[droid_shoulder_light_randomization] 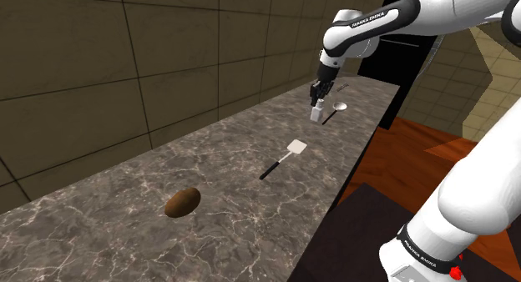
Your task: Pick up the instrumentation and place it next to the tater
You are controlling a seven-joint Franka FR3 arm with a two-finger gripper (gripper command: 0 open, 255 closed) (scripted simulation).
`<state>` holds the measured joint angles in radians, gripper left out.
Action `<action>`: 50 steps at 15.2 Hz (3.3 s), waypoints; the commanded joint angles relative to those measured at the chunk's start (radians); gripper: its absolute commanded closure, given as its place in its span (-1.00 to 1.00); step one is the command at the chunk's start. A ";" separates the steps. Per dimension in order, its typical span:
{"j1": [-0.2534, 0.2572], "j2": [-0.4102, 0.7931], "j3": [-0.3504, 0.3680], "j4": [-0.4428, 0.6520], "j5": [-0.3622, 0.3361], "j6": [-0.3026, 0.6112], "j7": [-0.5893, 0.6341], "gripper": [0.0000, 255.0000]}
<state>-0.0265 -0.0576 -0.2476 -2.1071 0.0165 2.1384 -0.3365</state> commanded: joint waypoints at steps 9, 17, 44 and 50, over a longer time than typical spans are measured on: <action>0.001 -0.033 0.003 0.102 -0.010 -0.134 0.010 1.00; 0.029 -0.102 0.044 0.084 -0.028 -0.183 0.087 1.00; 0.276 -0.252 0.490 -0.059 0.020 -0.191 0.754 1.00; 0.324 -0.179 0.594 0.021 0.014 -0.200 0.912 1.00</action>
<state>0.2891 -0.2483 0.3287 -2.1026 0.0321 1.9436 0.5456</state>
